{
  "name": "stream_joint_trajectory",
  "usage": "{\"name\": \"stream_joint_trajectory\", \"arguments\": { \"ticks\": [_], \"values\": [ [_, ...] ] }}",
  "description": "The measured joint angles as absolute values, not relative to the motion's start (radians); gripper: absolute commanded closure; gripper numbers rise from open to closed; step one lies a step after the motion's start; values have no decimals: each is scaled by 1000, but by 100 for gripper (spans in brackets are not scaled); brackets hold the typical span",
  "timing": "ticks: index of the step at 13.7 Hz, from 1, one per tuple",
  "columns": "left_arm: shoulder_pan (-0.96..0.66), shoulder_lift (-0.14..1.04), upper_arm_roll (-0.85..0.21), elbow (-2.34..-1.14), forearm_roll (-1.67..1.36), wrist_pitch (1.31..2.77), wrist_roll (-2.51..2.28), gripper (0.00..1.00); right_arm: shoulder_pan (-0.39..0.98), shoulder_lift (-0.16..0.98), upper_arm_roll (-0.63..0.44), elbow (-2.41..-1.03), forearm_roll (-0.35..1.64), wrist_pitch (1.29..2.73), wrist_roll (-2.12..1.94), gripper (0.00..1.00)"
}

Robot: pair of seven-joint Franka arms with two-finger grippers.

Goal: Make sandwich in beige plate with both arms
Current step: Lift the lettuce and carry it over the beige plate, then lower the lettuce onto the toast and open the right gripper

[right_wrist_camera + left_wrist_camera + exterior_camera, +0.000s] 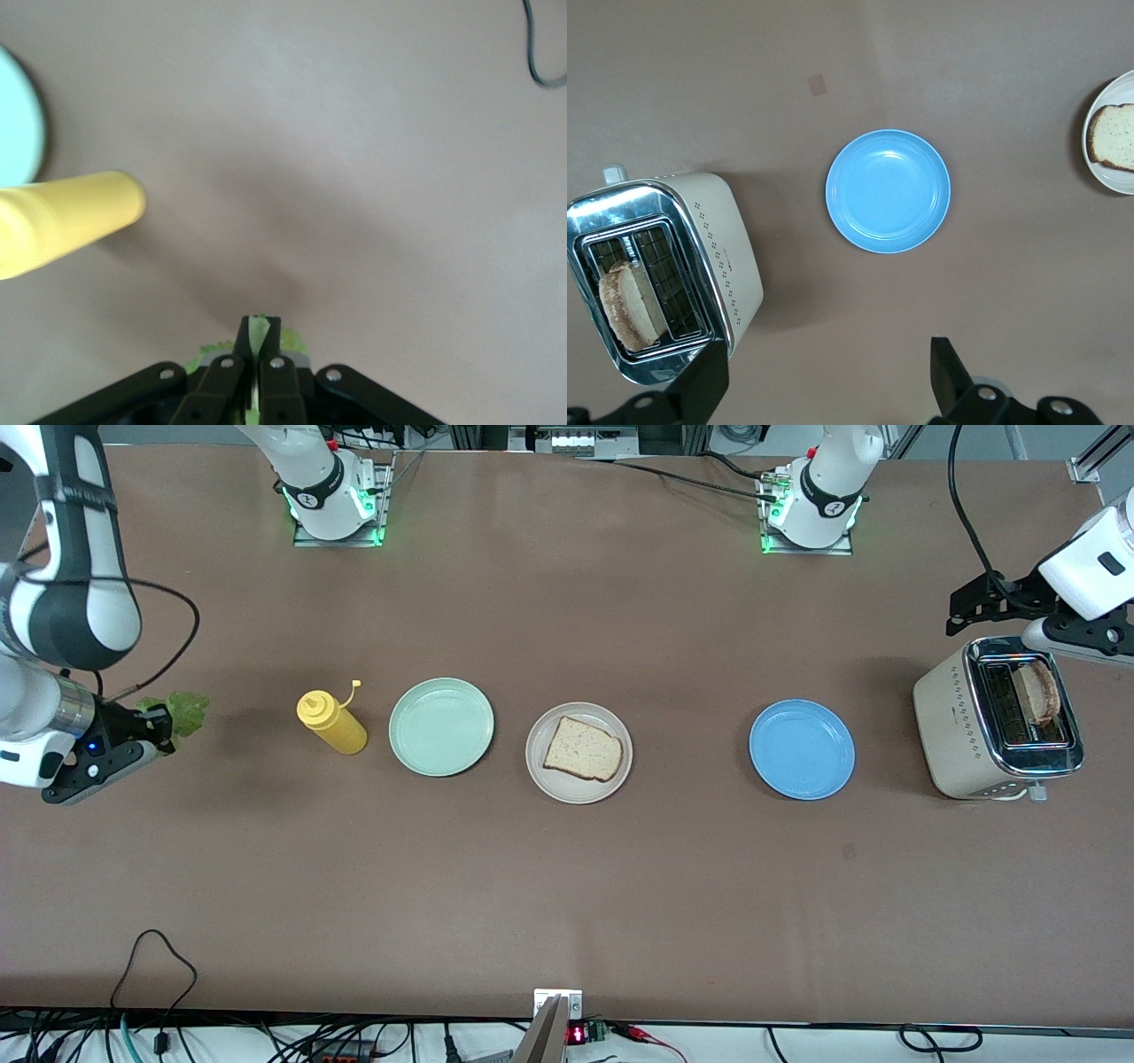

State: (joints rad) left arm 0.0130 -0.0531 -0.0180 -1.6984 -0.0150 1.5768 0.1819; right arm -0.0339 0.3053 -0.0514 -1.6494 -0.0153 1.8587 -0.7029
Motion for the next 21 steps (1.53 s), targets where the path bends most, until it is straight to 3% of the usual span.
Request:
{"name": "stream_joint_trajectory", "arguments": {
  "ticks": [5,11,15,21],
  "values": [
    [13,-53,-18,-1698,-15,1574,181,0,-28,296,91,-1477,60,1657,-766,100],
    [13,-53,-18,-1697,-15,1573,181,0,-2,302,288,-1426,124,1647,-799,100],
    [13,-53,-18,-1697,-15,1572,181,0,150,346,307,-1404,126,1770,-770,100],
    [13,-53,-18,-1697,-15,1572,180,0,335,505,308,-1401,126,2050,-630,100]
  ]
}}
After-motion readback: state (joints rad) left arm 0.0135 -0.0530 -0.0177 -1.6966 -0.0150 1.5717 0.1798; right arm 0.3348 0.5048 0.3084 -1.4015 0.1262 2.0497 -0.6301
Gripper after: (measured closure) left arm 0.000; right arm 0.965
